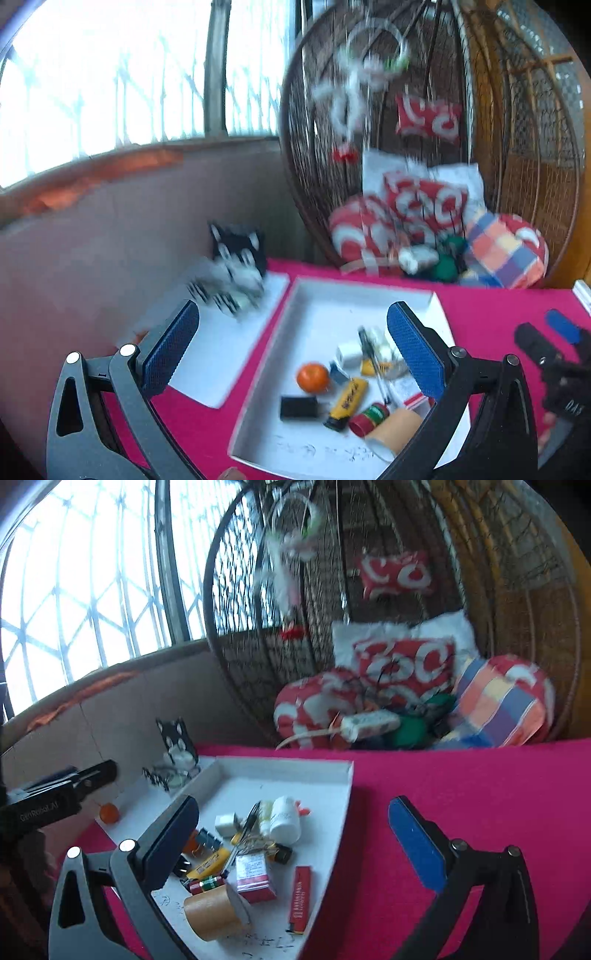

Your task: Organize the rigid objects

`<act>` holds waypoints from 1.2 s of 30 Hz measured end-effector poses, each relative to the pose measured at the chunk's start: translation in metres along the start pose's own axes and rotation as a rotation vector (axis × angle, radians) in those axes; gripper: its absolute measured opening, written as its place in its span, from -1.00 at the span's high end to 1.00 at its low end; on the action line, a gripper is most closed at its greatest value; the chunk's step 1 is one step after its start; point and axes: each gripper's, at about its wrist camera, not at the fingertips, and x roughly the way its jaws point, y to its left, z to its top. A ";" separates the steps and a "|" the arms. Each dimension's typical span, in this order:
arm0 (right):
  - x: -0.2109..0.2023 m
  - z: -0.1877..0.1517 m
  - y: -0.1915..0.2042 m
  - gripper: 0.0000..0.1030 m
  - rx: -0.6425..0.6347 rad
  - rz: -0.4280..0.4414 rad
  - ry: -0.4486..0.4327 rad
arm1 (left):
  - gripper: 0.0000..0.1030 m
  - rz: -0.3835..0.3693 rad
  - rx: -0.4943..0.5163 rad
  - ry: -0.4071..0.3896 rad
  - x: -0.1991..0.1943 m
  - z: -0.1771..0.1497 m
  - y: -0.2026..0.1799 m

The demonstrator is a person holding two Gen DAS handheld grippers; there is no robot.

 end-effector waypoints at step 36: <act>-0.198 0.016 -0.033 -1.00 0.068 -0.121 -0.299 | -0.99 -0.096 -0.041 -0.019 -0.151 -0.002 0.013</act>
